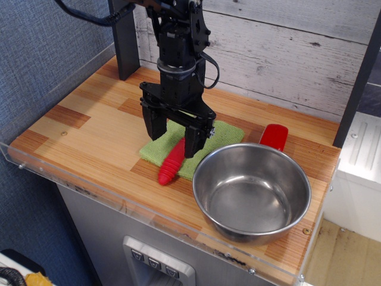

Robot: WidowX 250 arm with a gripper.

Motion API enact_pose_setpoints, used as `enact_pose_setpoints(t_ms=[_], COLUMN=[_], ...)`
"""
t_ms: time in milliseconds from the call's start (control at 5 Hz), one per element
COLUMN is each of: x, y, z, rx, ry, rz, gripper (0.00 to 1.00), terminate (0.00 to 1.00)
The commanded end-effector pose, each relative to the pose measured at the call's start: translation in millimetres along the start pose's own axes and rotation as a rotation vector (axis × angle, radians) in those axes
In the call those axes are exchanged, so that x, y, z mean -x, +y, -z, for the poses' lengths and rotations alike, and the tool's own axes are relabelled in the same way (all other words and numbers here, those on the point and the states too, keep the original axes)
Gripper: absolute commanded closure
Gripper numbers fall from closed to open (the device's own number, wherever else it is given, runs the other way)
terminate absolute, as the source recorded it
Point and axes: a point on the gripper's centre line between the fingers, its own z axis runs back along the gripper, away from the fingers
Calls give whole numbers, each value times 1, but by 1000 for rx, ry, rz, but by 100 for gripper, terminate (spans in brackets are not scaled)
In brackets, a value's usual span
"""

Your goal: Take red spoon off cloth and move to the left of cloth.

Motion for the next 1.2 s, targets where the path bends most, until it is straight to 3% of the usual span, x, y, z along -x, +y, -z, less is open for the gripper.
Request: enact_pose_setpoints(t_ms=[0,1000], x=[-5,-9], y=[14,-6], z=[-1,16], rx=[-9,-26], ry=[-11,13], rz=[-45,-38], gripper=[0,0], terminate=[0,0])
